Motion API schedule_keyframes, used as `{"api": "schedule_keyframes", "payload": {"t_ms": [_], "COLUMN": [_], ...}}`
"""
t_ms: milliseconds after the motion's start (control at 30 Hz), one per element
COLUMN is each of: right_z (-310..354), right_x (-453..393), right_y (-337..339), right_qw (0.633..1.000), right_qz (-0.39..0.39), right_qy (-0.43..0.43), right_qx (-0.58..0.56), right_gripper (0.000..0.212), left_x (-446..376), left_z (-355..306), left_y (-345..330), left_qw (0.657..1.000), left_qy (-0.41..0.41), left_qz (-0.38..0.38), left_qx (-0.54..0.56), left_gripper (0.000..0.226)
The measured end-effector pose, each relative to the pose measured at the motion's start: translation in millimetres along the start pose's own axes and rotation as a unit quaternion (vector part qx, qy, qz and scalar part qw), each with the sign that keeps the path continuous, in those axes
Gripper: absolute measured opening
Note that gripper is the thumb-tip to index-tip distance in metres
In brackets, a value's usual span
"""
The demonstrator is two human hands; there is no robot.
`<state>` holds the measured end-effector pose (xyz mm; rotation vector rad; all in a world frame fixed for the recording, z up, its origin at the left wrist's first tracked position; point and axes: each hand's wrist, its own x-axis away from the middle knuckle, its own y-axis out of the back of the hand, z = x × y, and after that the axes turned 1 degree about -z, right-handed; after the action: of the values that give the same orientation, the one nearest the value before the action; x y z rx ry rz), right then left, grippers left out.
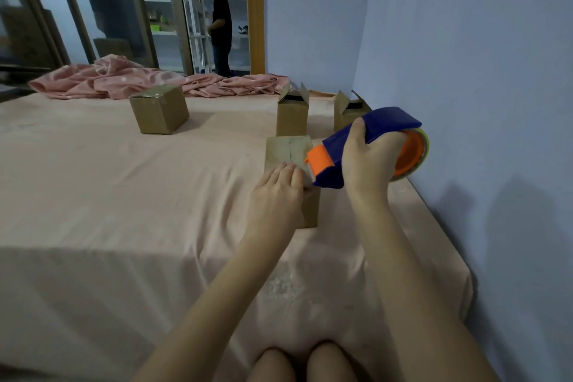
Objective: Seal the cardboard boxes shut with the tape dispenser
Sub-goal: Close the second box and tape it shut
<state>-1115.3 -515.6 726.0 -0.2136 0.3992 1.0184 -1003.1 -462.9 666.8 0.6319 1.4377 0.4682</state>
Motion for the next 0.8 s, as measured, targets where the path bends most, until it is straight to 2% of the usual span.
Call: {"api": "schedule_keyframes", "payload": {"t_ms": [167, 267, 333, 367, 467, 600, 800], "right_z": [-1.0, -7.9, -2.2, -1.8, 0.0, -3.1, -11.2], "right_x": [-8.6, -25.4, -38.3, -47.5, -54.3, -43.5, -33.4], "right_y": [3.8, 7.0, 14.6, 19.7, 37.8, 35.0, 17.2], "right_qw": [1.0, 0.998, 0.994, 0.993, 0.995, 0.996, 0.975], "right_qz": [-0.005, -0.032, 0.02, 0.018, -0.094, -0.051, -0.011], "right_qy": [-0.02, -0.053, -0.1, -0.106, 0.019, 0.036, 0.073], "right_qx": [-0.022, -0.028, -0.049, -0.043, 0.005, 0.062, 0.208], "right_gripper": [0.045, 0.028, 0.019, 0.022, 0.037, 0.043, 0.036], "left_x": [-0.3, -0.5, -1.9, -2.9, -4.5, -4.1, -3.4], "left_z": [-0.2, 0.9, 0.6, -0.3, -3.0, 0.8, -2.5], "left_y": [0.9, 2.0, 3.4, 4.1, 4.4, 7.6, 9.3], "left_qw": [1.0, 1.0, 1.0, 1.0, 0.999, 0.998, 0.999], "left_qy": [-0.008, -0.005, -0.001, 0.0, -0.001, 0.004, -0.011], "left_qz": [0.003, 0.009, 0.019, 0.025, 0.044, 0.06, 0.046], "left_qx": [-0.002, -0.01, -0.014, -0.015, -0.02, -0.018, -0.022], "left_gripper": [0.028, 0.029, 0.029, 0.029, 0.029, 0.045, 0.034]}}
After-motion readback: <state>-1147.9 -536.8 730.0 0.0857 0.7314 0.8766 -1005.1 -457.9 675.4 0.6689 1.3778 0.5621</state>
